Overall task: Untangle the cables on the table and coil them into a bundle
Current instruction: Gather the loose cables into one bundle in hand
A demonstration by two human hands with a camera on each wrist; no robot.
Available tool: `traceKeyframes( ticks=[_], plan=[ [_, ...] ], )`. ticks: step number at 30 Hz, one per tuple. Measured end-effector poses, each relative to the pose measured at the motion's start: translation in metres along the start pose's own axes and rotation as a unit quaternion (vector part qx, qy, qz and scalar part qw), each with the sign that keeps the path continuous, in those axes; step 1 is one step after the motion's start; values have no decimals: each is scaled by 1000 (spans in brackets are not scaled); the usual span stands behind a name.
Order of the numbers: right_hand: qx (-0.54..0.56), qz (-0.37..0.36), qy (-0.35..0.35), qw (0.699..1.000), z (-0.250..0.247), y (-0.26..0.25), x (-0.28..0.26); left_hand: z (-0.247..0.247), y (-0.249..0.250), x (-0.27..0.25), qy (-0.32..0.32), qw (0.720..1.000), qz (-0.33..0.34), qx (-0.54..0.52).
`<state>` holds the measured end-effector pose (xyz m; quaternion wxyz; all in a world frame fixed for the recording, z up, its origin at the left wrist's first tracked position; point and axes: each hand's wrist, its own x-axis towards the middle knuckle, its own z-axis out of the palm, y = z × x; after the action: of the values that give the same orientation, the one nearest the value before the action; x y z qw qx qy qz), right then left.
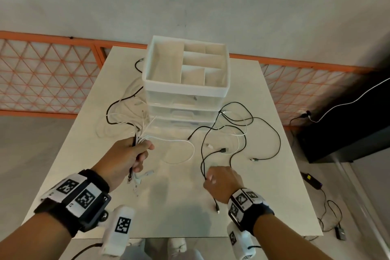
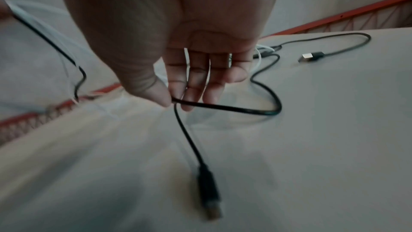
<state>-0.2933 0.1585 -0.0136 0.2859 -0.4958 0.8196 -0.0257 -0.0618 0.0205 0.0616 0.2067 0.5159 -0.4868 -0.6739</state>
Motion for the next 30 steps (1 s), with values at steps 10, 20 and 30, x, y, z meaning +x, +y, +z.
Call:
traceKeyframes(
  ticks=[10,20,30],
  plan=[
    [177,-251,57,950,-93,-65,-22,2,30,-22,-21,992,85,-86],
    [289,-253,136,913,-131,-107,-11,-5,44,-19,-102,986,130,0],
    [296,-215,142,920,-113,-111,9,-33,53,-10,-48,982,183,-7]
  ],
)
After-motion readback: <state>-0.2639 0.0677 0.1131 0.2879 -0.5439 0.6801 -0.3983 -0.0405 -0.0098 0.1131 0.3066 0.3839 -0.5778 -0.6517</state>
